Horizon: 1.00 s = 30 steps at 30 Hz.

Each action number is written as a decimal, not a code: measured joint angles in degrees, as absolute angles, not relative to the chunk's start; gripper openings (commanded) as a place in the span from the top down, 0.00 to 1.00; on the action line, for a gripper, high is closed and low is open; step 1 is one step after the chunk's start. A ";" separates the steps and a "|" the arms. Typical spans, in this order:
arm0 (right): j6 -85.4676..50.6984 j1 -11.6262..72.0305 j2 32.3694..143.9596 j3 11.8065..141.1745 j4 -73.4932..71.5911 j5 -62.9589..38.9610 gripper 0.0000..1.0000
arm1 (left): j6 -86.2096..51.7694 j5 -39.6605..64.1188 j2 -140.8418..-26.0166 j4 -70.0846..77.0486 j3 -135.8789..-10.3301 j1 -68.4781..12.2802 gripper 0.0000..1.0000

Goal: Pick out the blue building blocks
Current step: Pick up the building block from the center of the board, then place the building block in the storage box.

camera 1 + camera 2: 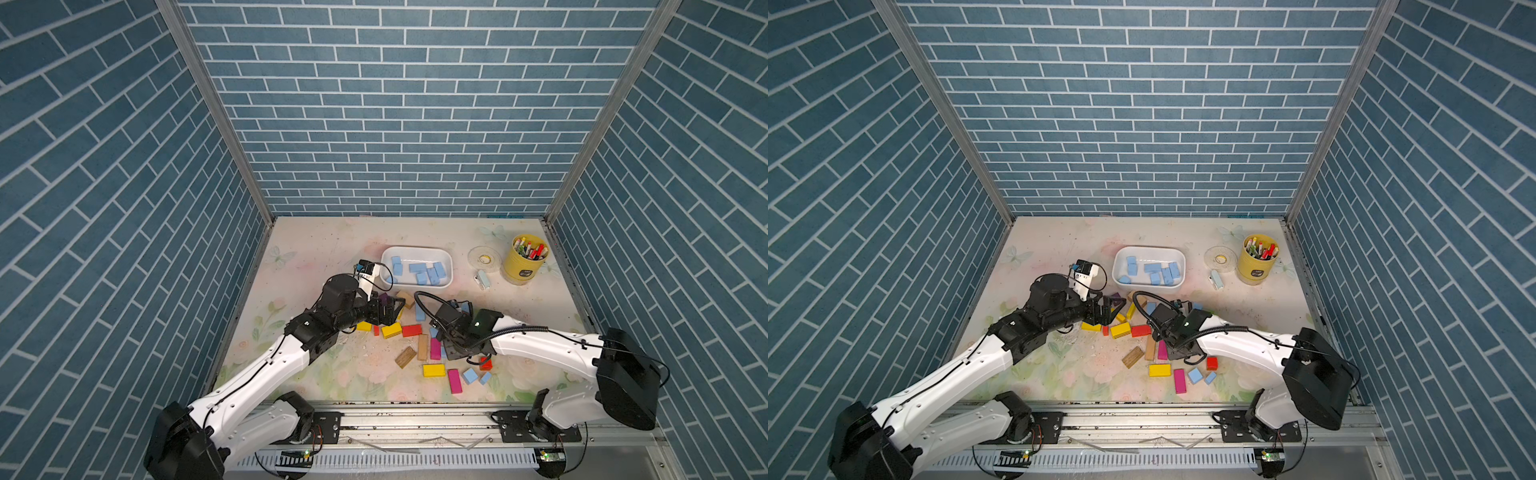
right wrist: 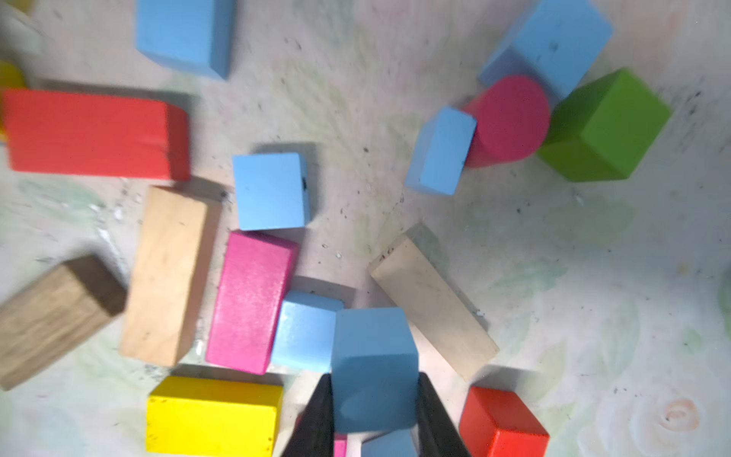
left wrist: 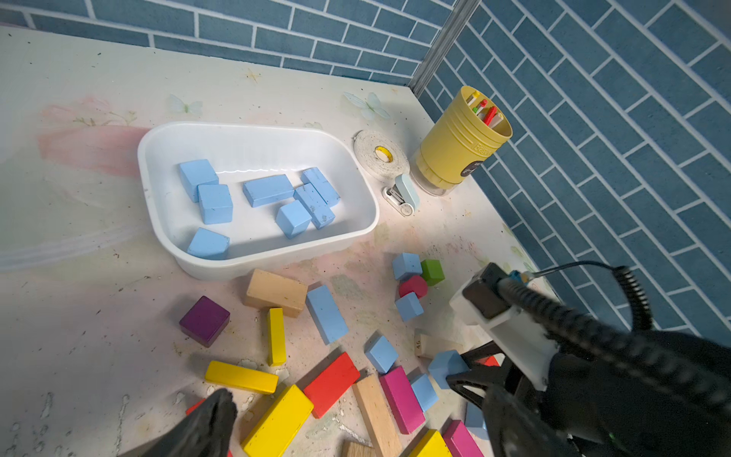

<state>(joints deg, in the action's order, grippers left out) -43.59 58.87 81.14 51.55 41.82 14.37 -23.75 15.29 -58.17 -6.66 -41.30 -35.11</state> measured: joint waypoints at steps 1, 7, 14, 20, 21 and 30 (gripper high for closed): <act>-43.44 58.85 80.47 52.25 41.89 14.66 0.92 | -23.75 15.07 -58.00 -6.72 -41.30 -35.11 0.01; -41.60 56.88 78.74 57.52 41.85 15.09 0.94 | -23.79 13.28 -56.66 -6.81 -40.99 -35.11 0.00; -38.02 52.05 80.68 64.27 40.97 12.25 0.94 | -23.83 11.60 -55.57 -7.99 -40.86 -35.11 0.01; -35.44 48.56 87.02 72.44 39.97 7.81 0.94 | -23.79 11.20 -54.04 -8.80 -40.80 -35.11 0.01; -35.00 47.97 88.42 74.22 39.79 6.90 0.94 | -23.79 11.14 -53.80 -8.88 -40.80 -35.11 0.01; -33.98 44.31 101.71 90.08 38.41 -0.91 0.94 | -23.70 10.07 -52.14 -9.45 -39.55 -35.11 0.01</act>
